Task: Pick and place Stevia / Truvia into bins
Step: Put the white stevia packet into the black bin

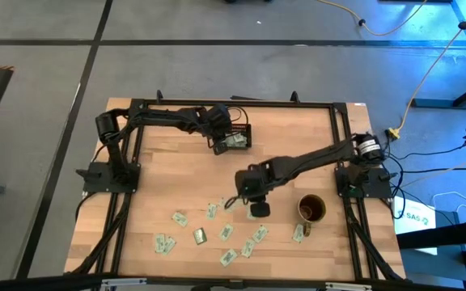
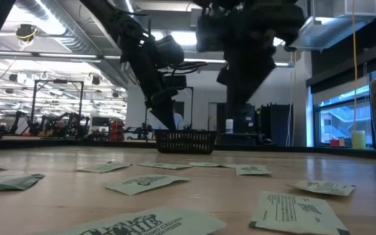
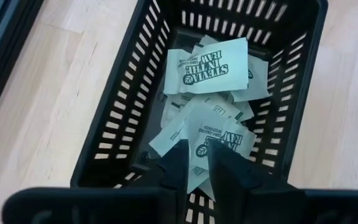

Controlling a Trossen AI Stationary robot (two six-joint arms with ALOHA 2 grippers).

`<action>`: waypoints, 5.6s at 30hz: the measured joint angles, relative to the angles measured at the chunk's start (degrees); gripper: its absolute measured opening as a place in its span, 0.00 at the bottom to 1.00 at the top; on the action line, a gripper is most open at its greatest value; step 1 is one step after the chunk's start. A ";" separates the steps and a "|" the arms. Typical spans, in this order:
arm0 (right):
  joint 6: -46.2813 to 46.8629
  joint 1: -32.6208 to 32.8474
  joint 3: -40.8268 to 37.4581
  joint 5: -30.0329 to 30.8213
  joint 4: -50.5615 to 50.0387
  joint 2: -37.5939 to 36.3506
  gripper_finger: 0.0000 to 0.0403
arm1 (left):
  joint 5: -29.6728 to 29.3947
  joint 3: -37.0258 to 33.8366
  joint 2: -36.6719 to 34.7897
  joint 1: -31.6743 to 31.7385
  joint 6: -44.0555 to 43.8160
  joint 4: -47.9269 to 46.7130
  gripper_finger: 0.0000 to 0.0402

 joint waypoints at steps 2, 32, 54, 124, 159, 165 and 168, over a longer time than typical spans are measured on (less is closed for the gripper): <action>0.51 0.56 0.00 -0.07 0.23 1.29 0.19 | 0.00 0.00 0.00 -0.03 -0.04 0.27 0.16; 1.92 2.80 0.55 0.11 -0.86 12.93 0.18 | 0.01 -0.02 -0.09 -0.04 0.46 0.41 0.16; 4.96 -0.65 -0.78 -0.42 -5.12 6.21 0.00 | 0.01 -0.04 -0.11 -0.06 0.46 0.60 0.15; -16.17 -29.16 0.05 7.02 19.84 4.76 0.18 | 9.58 -12.94 -20.02 -29.42 -8.70 -28.77 0.24; -8.74 -25.72 8.53 6.93 15.40 4.65 0.21 | 13.13 -28.83 -20.02 -44.81 -8.58 -11.24 0.28; -8.48 -23.30 8.53 7.97 15.79 4.65 0.21 | 11.79 -30.76 -20.23 -47.29 -11.56 -7.86 0.28; -7.89 -22.79 8.53 8.26 15.80 4.65 0.21 | 10.45 -31.27 -20.31 -47.39 -15.41 -7.24 0.28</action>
